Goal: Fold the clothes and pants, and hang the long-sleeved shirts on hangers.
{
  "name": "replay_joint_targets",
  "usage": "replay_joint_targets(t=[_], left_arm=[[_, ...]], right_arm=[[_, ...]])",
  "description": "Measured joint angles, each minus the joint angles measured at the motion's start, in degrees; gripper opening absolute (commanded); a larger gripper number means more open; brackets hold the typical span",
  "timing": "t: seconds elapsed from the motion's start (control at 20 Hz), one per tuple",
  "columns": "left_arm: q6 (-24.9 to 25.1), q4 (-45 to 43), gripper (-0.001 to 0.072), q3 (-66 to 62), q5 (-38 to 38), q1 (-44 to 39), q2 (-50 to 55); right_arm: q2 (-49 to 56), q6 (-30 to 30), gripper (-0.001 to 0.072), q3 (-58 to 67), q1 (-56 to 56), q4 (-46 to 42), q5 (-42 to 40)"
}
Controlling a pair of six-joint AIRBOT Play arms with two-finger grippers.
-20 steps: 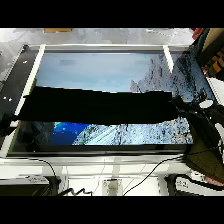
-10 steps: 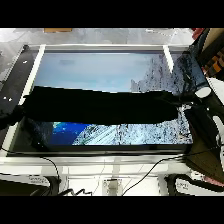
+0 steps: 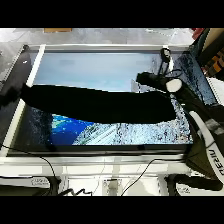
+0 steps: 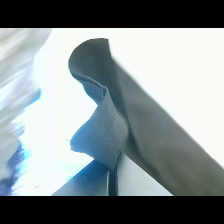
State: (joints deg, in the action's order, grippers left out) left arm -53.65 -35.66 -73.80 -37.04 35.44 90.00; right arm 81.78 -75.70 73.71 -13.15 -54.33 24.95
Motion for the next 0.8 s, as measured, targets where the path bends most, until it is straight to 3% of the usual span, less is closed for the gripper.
replay_joint_targets(t=[0.15, 0.3, 0.8], left_arm=[[-0.20, 0.09, 0.0008, -6.32, -6.69, -2.49, -4.20], [-1.09, 0.13, 0.0008, -9.57, -10.62, -4.55, -9.75], [-3.43, 0.17, 0.0009, -11.45, -16.63, -12.17, -19.78]], right_arm=[[6.75, -3.41, 0.0012, 6.78, -4.22, -0.02, -0.35], [14.78, -6.49, 0.0012, 15.43, -7.54, -0.11, 4.42], [34.16, -13.38, 0.0011, 39.71, -19.80, 0.07, 10.93]])
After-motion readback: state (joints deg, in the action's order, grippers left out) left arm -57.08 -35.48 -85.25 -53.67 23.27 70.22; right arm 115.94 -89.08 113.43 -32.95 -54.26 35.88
